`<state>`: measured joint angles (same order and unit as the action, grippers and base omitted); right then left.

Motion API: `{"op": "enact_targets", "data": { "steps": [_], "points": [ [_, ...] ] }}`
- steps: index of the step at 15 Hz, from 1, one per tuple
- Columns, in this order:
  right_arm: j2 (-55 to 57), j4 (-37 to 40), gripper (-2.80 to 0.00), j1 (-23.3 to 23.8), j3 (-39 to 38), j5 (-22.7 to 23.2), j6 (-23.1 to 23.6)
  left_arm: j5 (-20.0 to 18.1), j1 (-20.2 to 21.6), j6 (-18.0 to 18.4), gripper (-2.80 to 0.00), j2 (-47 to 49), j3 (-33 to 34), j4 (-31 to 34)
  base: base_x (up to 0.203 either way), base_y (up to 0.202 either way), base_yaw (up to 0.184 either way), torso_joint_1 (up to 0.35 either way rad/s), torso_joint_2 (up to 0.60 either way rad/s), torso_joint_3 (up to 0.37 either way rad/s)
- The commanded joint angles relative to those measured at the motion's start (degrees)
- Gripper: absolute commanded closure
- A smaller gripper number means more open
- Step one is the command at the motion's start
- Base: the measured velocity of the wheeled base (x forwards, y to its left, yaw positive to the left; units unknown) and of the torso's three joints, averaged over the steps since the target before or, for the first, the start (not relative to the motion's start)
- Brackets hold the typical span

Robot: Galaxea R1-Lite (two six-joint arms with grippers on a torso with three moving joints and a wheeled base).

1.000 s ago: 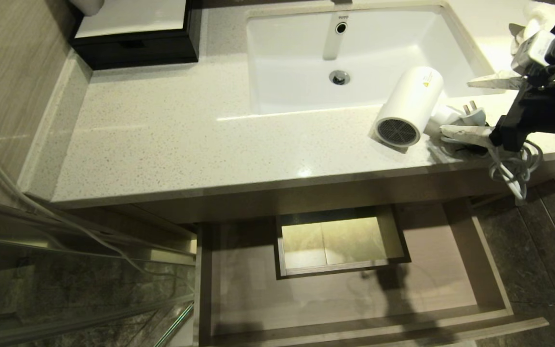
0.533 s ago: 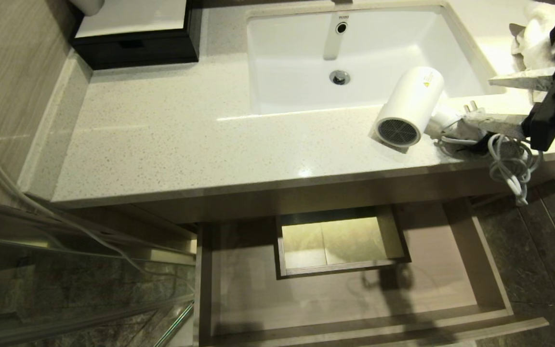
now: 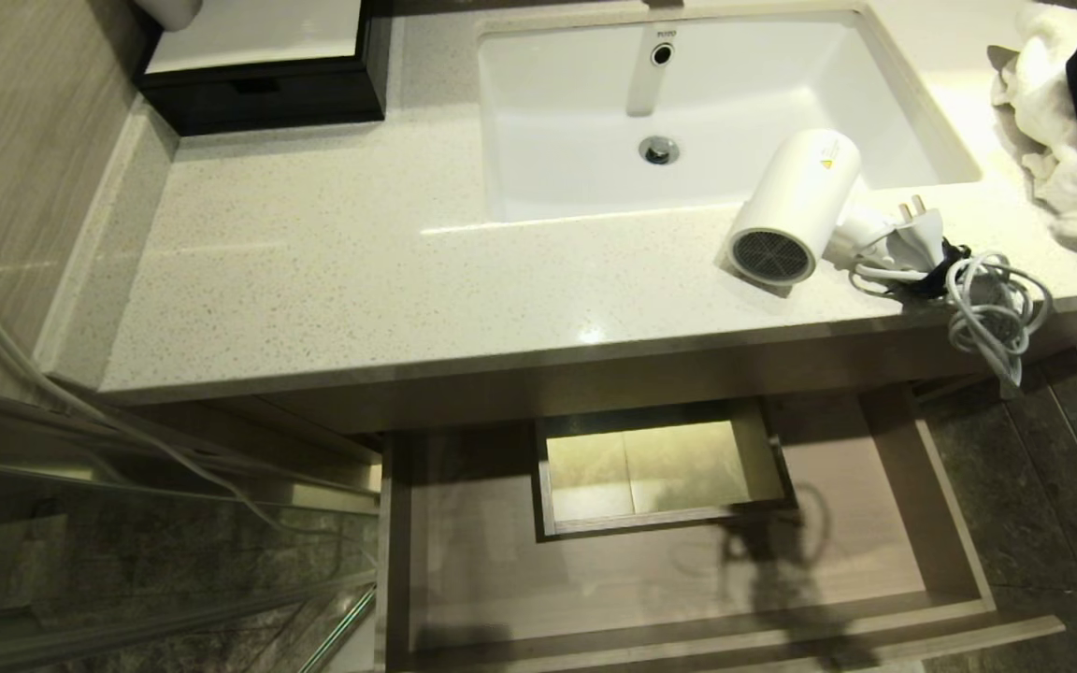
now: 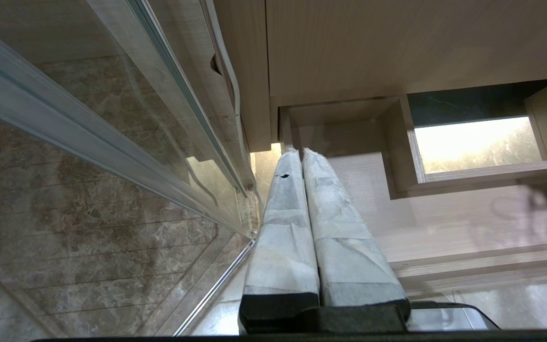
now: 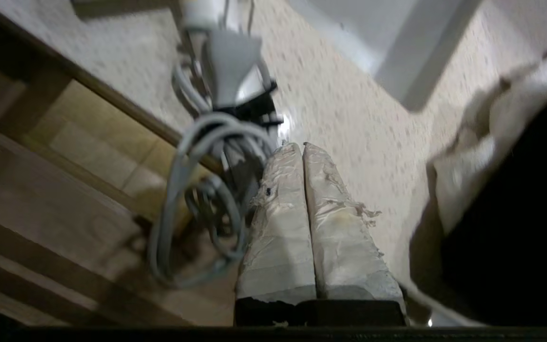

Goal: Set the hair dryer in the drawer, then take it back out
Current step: Close the drawer

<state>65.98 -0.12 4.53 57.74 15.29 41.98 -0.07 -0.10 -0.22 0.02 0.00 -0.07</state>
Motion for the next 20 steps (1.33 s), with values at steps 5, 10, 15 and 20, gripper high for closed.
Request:
{"op": "enact_targets", "data": {
  "steps": [5, 10, 15, 20],
  "points": [
    [-12.43, 4.09, 0.00, 1.65, -11.90, -17.64, -0.88, -0.01, 0.01, -0.04, 0.00, -0.02, 0.00, -0.01, 0.000, 0.000, 0.000, -0.027, 0.02, -0.014],
    [-17.99, 3.81, 0.00, 2.89, -15.89, -17.53, -0.94, -0.01, 0.01, -0.04, 0.00, -0.02, 0.00, -0.01, 0.000, 0.000, 0.000, -0.288, 0.12, -0.169],
    [-25.64, 3.89, 0.00, 4.97, -20.87, -17.50, -0.94, -0.01, 0.01, -0.04, 0.00, -0.02, 0.00, -0.01, 0.000, 0.000, 0.000, -0.296, 0.08, -0.226],
    [-31.25, 3.96, 0.00, 7.80, -23.93, -17.50, -0.86, 0.01, 0.01, -0.04, 0.00, -0.02, 0.02, -0.01, 0.000, 0.000, 0.000, -0.182, 0.02, -0.170]
  ]
}}
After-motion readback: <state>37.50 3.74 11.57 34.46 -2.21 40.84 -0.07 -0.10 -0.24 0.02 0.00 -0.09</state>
